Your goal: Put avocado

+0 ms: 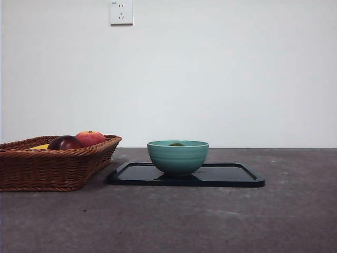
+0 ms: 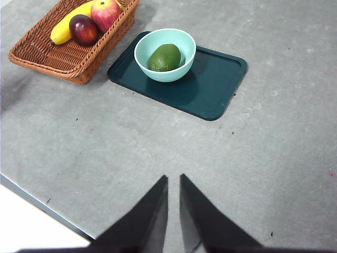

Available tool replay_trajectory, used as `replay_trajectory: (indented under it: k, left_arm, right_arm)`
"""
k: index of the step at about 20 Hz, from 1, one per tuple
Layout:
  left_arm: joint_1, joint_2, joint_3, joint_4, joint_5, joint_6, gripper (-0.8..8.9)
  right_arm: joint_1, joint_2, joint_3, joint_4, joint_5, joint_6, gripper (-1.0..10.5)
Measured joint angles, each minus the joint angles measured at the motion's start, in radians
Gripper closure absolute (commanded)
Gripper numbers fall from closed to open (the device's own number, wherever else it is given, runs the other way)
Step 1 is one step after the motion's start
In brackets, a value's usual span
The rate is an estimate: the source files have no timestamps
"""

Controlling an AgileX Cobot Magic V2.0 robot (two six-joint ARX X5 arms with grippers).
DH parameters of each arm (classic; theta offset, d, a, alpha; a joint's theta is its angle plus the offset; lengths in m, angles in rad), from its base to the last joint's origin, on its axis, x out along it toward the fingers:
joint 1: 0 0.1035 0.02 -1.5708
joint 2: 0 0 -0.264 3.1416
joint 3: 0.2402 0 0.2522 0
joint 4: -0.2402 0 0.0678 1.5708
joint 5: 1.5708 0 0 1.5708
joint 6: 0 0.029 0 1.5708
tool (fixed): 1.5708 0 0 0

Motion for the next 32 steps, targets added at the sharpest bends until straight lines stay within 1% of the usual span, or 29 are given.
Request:
replay_trajectory:
  k: [10, 12, 14, 15, 17, 18, 21, 24, 28, 30, 32]
  left_arm:
    - [0.000, 0.000, 0.000, 0.000, 0.000, 0.000, 7.88]
    - [0.000, 0.000, 0.000, 0.000, 0.000, 0.000, 7.88]
    - [0.000, 0.000, 0.000, 0.000, 0.000, 0.000, 7.88]
    - [0.000, 0.000, 0.000, 0.000, 0.000, 0.000, 7.88]
    - [0.000, 0.000, 0.000, 0.000, 0.000, 0.000, 7.88]
    - [0.000, 0.000, 0.000, 0.000, 0.000, 0.000, 7.88]
    - [0.000, 0.000, 0.000, 0.000, 0.000, 0.000, 7.88]
    - [0.000, 0.000, 0.000, 0.000, 0.000, 0.000, 7.88]
    - [0.000, 0.000, 0.000, 0.000, 0.000, 0.000, 7.88]
    - [0.000, 0.000, 0.000, 0.000, 0.000, 0.000, 7.88]
    - [0.000, 0.000, 0.000, 0.000, 0.000, 0.000, 7.88]
  right_arm:
    - [0.000, 0.000, 0.000, 0.000, 0.003, -0.002, 9.1]
    - [-0.028, -0.008, 0.000, 0.003, 0.038, -0.034, 9.1]
    - [-0.096, -0.028, -0.018, 0.051, 0.101, -0.094, 9.1]
    - [-0.139, -0.043, -0.045, 0.108, 0.146, -0.130, 9.1]
    - [-0.237, -0.086, -0.148, 0.272, 0.253, -0.203, 9.1]
    - [-0.286, -0.115, -0.210, 0.352, 0.281, -0.231, 9.1]
    - [-0.436, -0.203, -0.418, 0.595, 0.287, -0.265, 9.1]
    - [-0.576, -0.276, -0.644, 0.849, 0.276, -0.266, 9.1]
    - [-0.672, -0.331, -0.790, 0.969, 0.266, -0.248, 9.1]
    - [-0.717, -0.348, -0.839, 0.999, 0.253, -0.240, 9.1]
    - [-0.759, -0.362, -0.875, 1.012, 0.221, -0.237, 9.1]
